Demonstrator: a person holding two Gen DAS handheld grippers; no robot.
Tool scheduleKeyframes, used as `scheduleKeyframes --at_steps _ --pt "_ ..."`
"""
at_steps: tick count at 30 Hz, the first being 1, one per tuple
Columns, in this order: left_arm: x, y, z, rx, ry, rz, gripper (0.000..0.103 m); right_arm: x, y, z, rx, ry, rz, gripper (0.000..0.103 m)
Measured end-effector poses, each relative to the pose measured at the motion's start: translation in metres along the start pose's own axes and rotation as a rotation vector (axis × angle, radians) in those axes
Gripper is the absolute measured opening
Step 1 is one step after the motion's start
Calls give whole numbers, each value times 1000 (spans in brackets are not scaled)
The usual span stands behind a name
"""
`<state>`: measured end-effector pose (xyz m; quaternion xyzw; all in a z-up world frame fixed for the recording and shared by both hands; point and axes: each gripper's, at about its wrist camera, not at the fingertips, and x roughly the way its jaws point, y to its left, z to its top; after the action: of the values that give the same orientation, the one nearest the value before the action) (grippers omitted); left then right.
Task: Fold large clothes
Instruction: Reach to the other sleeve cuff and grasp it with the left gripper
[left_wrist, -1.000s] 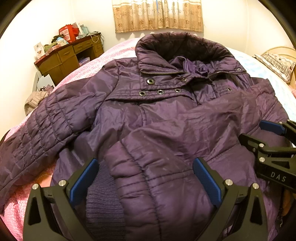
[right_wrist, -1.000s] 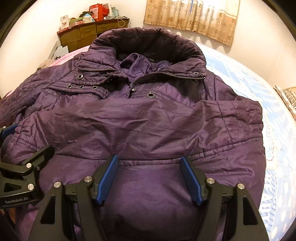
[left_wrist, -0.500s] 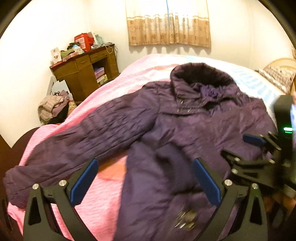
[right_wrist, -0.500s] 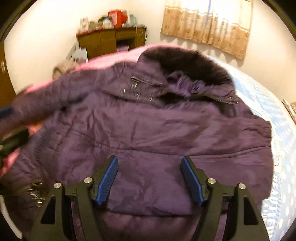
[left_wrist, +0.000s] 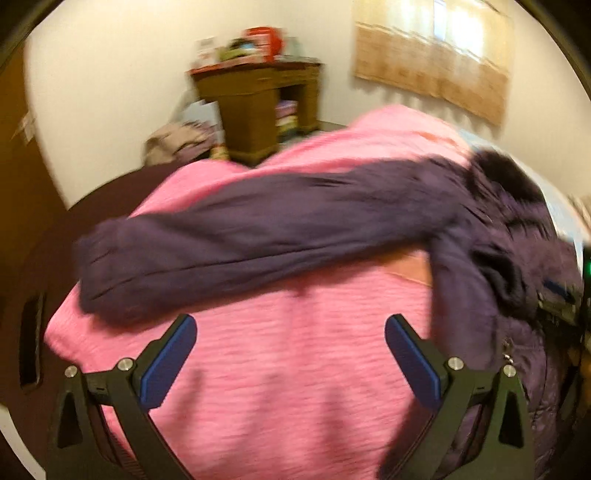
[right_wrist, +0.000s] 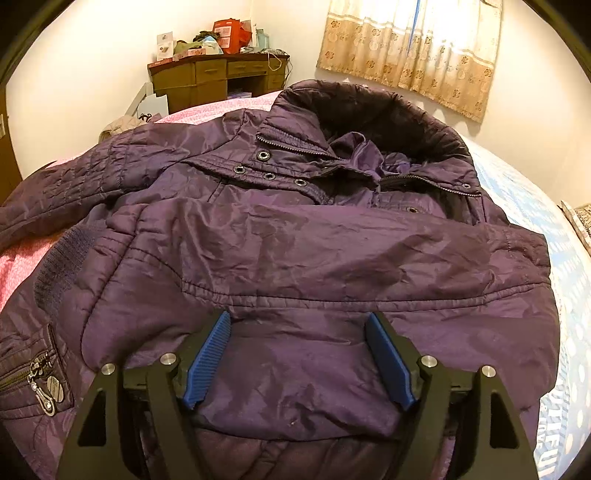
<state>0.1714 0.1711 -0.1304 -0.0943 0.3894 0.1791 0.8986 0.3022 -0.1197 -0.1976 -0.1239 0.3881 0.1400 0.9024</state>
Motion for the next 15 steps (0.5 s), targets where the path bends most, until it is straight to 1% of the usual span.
scheduleKeyframes --at_steps 2,3,4,6,7,8,12,14,15 --pt "-3 32 -1 -116 3 -15 103 0 0 0 -1 -2 -2 77" --pt "-2 49 -1 -179 21 -29 103 0 0 0 -1 -3 -3 77" --pt "-1 65 -1 -251 30 -56 103 -1 0 0 -1 -5 -4 77" --pt "1 93 -3 -375 17 -89 103 -1 0 -1 -3 -8 -9 77" --pt "2 101 -4 -420 11 -99 103 -2 1 -1 -5 -10 -13 77" --pt "4 112 -5 -483 1 -127 103 -2 1 -1 -6 -11 -15 77" --pt "21 141 -12 -679 -22 -245 103 -3 2 -1 -11 -15 -25 78" --pt "30 150 -15 -754 -51 -299 103 -3 3 -1 -12 -16 -29 78" --pt "34 150 -14 -770 -56 -316 103 -3 4 -1 -14 -17 -32 78"
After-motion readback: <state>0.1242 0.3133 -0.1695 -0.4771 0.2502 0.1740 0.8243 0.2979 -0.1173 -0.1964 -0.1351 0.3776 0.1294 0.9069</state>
